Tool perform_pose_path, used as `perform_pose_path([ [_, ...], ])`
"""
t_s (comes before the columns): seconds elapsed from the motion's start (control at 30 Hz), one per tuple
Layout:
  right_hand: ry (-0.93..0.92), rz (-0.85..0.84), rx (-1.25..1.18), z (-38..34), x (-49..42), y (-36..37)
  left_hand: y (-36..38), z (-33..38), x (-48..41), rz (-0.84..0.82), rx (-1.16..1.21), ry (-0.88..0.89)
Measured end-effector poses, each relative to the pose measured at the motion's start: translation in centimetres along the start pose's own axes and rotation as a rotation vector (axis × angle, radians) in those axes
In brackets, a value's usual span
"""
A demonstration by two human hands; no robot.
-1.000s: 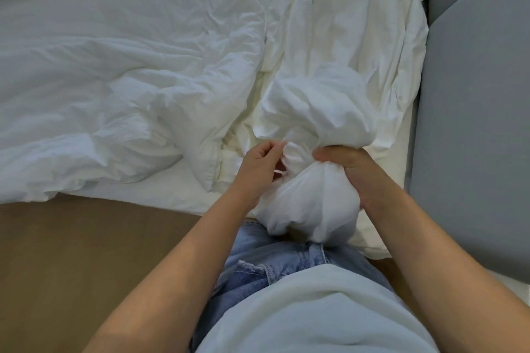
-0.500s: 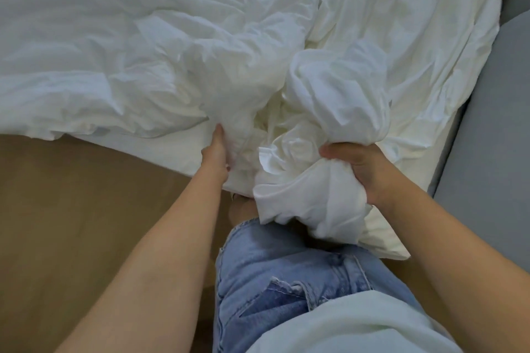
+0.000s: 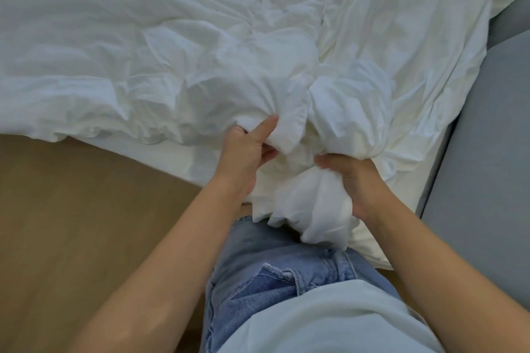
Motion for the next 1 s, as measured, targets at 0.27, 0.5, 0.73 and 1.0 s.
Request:
perform_pose_path([
  [0.27,0.058,-0.041,-0.203,-0.8,1.4,-2.1,3.4,-1.5,2.1,0.248,-0.072,0.236],
  [0.5,-0.033,0.005,-0.209,-1.3,1.2,-2.3,5.2,-2.4,1.2,0.291,-0.198,0.309],
  [0.73,-0.031,-0.178,-0.236,-1.9,1.4,-1.9,6.3,-3.9,1.8,0.151,-0.339,0.178],
  [1.0,0.002,-0.247,-0.047,-3.8,0.8,-1.0,6.0,-1.6,2.3,-0.242,-0.211,-0.248],
])
Point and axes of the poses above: each hand's wrist, its own x-axis away from the middle knuckle, its own y-axis out of the palm, z = x × y, the point moved 3 cm from there along -x, towards the middle knuckle, and after that the axes turned 8 degrees about x, right-handed, at the moved point
